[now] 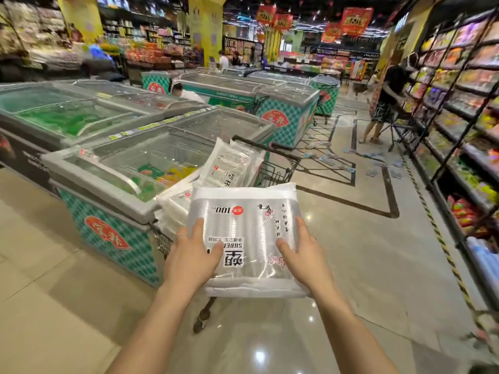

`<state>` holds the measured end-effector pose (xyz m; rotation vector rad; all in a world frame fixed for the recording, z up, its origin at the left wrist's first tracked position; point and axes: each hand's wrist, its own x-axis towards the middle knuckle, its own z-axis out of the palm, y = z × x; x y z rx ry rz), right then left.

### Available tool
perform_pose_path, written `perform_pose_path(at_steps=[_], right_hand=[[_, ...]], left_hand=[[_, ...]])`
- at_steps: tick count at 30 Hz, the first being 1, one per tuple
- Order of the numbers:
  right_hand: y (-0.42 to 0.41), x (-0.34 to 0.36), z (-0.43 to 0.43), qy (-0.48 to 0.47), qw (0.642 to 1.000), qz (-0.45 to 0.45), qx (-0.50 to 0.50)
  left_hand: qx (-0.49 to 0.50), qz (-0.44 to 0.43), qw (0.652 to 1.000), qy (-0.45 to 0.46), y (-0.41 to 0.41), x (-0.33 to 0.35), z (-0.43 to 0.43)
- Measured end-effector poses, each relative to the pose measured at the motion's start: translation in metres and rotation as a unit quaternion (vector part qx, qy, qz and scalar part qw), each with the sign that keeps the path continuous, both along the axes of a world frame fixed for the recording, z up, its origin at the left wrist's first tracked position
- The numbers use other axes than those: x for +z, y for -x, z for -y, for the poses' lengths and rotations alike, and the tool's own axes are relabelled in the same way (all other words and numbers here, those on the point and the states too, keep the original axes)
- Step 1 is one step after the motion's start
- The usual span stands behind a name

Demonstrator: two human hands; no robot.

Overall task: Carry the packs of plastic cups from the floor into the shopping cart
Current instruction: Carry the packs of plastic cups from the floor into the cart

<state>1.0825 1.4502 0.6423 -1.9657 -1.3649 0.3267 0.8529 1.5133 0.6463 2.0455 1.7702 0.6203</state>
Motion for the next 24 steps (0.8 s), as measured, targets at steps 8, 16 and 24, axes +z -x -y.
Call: perform_pose_path(at_steps=[8, 16, 24], right_hand=[[-0.02, -0.004, -0.197, 0.039, 0.998, -0.002, 0.042], [-0.025, -0.028, -0.349, 0.073, 0.989, 0.049, 0.123], [-0.033, -0.075, -0.53, 0.105, 0.951, 0.042, 0.287]], left_hand=[[0.049, 0.003, 0.999, 0.011, -0.013, -0.001, -0.172], [0.112, 0.025, 0.993, 0.034, -0.016, -0.041, -0.286], [0.26, 0.035, 0.962, 0.075, -0.036, -0.089, -0.391]])
